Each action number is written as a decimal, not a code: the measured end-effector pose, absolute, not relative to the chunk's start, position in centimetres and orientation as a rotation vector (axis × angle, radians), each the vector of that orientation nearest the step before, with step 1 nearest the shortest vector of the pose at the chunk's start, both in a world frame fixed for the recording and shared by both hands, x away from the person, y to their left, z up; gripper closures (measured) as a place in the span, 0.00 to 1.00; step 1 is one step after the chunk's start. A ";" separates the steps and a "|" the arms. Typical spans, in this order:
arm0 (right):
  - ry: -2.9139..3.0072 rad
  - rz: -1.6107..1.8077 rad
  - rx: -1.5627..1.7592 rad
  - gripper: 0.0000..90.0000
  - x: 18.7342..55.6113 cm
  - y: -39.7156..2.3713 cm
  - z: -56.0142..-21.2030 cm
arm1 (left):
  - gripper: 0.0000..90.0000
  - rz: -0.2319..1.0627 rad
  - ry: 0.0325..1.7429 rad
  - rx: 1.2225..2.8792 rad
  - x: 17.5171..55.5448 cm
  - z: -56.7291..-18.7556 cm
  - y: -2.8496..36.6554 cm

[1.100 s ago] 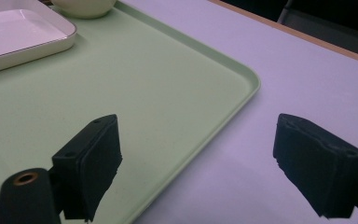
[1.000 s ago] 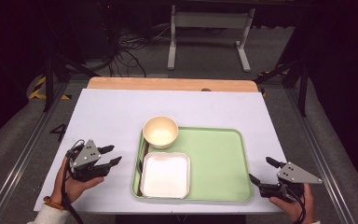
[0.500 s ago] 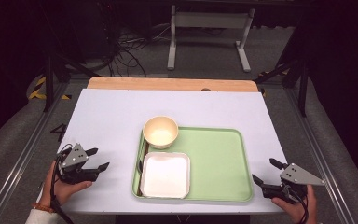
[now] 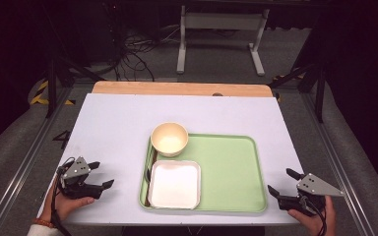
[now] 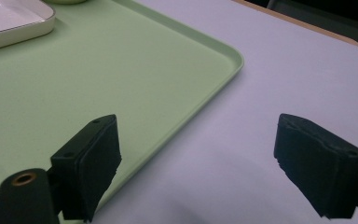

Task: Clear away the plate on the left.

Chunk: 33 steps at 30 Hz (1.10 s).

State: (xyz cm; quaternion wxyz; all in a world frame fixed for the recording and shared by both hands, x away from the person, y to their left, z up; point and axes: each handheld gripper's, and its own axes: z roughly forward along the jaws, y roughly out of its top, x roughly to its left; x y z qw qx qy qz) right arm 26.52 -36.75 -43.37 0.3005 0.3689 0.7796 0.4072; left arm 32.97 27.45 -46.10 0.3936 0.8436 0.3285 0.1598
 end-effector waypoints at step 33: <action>2.042 1.081 0.991 0.17 26.4 -36.6 -43.2 | 0.11 0.402 0.847 2.144 32.8 -46.4 26.8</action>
